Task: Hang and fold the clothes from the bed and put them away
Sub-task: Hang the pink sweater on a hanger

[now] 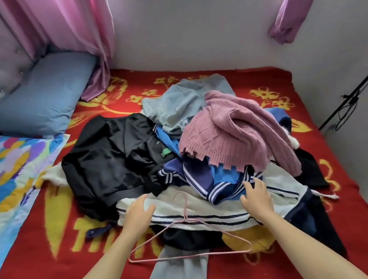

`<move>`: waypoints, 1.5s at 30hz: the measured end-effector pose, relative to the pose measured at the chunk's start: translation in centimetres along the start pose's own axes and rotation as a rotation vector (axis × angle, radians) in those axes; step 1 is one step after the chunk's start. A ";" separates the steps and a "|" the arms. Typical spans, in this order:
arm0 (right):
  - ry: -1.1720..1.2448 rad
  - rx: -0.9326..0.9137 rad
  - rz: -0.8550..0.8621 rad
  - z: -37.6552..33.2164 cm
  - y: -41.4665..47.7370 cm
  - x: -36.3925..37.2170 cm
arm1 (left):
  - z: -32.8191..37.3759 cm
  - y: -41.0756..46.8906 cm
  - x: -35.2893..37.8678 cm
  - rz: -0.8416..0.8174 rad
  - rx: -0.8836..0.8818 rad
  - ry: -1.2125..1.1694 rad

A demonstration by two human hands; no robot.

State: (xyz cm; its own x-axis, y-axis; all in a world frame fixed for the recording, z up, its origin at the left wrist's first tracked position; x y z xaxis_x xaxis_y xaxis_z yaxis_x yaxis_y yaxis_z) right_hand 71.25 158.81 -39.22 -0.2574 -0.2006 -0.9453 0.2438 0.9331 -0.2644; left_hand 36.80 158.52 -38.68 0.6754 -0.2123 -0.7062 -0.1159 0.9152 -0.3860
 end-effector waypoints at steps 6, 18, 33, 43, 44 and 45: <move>0.009 -0.043 0.003 -0.6 4.5 -1.5 | 3.6 2.7 -0.2 0.017 -0.016 -0.005; 0.011 0.011 0.054 0.7 14.6 -4.4 | 4.5 6.2 -0.4 0.047 -0.067 -0.043; 0.157 0.218 -0.056 4.3 21.4 -3.4 | 1.5 9.3 -3.1 0.115 -0.146 -0.077; 0.098 0.167 0.136 2.8 18.0 -4.0 | 2.0 8.0 -1.3 0.030 -0.114 -0.062; 0.147 0.182 0.152 2.4 17.4 -4.2 | 2.3 8.0 -1.0 0.022 -0.105 -0.060; 0.192 0.193 0.161 1.9 16.5 -4.5 | 2.8 7.8 -0.8 0.010 -0.087 -0.061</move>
State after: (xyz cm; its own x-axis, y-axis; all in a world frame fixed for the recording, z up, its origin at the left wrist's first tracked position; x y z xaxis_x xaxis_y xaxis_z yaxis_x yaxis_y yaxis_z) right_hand 78.22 174.59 -39.69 -0.3689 0.0222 -0.9292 0.4639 0.8707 -0.1634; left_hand 37.39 166.81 -39.45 0.7170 -0.1796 -0.6735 -0.1837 0.8834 -0.4312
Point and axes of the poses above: each hand's wrist, its own y-axis towards the middle knuckle, its own x-axis out of the palm, z = x × y, the point moved 6 cm from there along y, towards the middle knuckle, and after that the axes turned 5 degrees about y, right-handed, at the moved point
